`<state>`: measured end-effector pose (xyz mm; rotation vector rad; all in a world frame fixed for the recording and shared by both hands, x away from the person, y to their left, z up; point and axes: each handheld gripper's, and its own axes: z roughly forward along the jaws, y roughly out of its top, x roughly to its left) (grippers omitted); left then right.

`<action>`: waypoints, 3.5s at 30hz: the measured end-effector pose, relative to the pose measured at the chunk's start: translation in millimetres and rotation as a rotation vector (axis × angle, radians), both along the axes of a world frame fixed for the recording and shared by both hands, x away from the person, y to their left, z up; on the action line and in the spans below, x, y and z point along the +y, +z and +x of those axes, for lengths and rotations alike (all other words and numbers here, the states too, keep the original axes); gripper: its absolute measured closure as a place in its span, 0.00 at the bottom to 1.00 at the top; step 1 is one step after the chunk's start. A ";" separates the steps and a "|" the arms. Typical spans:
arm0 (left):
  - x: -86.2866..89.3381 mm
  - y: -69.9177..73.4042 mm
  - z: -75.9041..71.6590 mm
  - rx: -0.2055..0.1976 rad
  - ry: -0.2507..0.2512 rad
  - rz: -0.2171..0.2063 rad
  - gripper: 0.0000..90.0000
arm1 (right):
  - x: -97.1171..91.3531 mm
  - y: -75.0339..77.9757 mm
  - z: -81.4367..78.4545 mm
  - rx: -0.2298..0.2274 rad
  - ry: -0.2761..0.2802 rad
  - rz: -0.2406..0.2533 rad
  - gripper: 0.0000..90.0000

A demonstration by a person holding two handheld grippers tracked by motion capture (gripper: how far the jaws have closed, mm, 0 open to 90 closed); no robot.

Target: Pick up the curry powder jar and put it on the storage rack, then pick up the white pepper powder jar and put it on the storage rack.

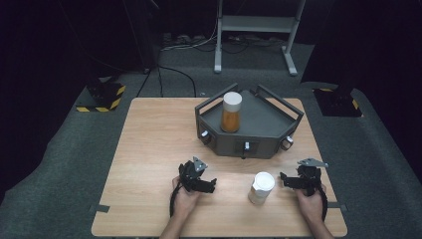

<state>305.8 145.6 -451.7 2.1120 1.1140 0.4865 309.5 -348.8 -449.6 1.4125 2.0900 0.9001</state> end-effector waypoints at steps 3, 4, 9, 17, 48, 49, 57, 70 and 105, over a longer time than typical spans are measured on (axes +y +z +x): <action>0.1 0.0 0.1 0.001 0.000 0.000 0.03 | 0.1 0.0 0.0 0.000 0.000 0.000 0.05; 0.1 0.0 0.1 0.001 -0.001 0.000 0.03 | 0.1 0.0 0.0 0.000 0.000 0.000 0.05; 0.1 0.0 0.1 0.001 0.000 -0.001 0.03 | 0.3 0.0 -0.1 0.000 -0.001 -0.001 0.05; 0.0 0.0 -0.1 0.000 0.000 0.001 0.03 | 0.6 0.0 -0.2 0.000 -0.002 -0.002 0.05; 1.5 -0.2 0.7 -0.002 -0.004 -0.004 0.04 | 10.1 0.9 0.3 0.012 -0.038 -0.004 0.00; 1.5 -0.2 0.7 -0.002 -0.004 -0.004 0.04 | 10.1 0.9 0.3 0.012 -0.038 -0.004 0.00; 1.5 -0.3 0.6 -0.002 -0.004 -0.004 0.04 | 6.6 3.0 -3.4 0.019 -0.019 -0.006 0.03; 1.4 -0.3 0.6 -0.002 -0.003 -0.004 0.04 | -12.6 3.5 -27.3 0.009 0.078 0.042 0.04; 1.4 -0.2 0.6 -0.002 -0.004 -0.004 0.04 | -6.5 9.8 -56.8 0.005 0.396 0.107 0.04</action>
